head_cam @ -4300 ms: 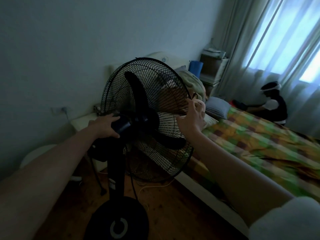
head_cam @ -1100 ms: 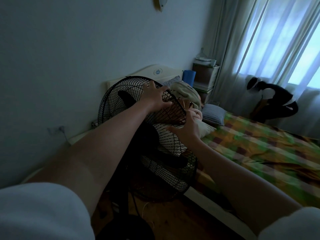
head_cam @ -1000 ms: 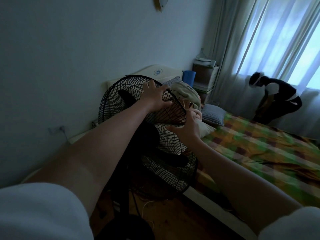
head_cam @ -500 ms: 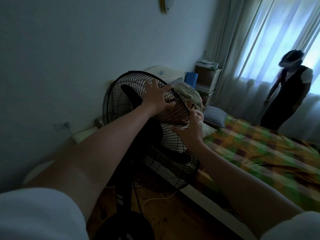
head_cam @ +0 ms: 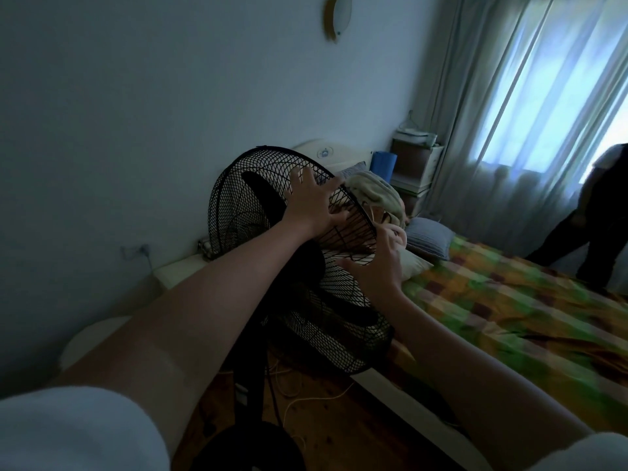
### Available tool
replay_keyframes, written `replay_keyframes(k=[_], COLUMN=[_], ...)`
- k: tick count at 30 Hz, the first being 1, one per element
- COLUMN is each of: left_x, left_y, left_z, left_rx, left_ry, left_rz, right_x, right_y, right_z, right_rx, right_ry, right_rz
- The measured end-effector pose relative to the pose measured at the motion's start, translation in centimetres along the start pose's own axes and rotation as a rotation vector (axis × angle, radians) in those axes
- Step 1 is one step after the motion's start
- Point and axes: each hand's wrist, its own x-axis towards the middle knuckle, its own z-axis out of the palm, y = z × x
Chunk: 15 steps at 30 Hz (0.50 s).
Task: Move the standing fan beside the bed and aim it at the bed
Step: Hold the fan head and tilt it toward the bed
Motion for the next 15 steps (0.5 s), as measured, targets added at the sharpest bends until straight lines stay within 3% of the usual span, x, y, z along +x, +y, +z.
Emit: replay_keyframes(k=[15], left_x=[0.5], left_y=[0.3], left_z=[1.0], left_rx=[0.173], left_ry=[-0.046], left_rz=[0.007], right_x=[0.6], right_y=[1.2], right_z=[-0.2], right_rx=[-0.057], right_ry=[-0.014], right_rz=[0.027])
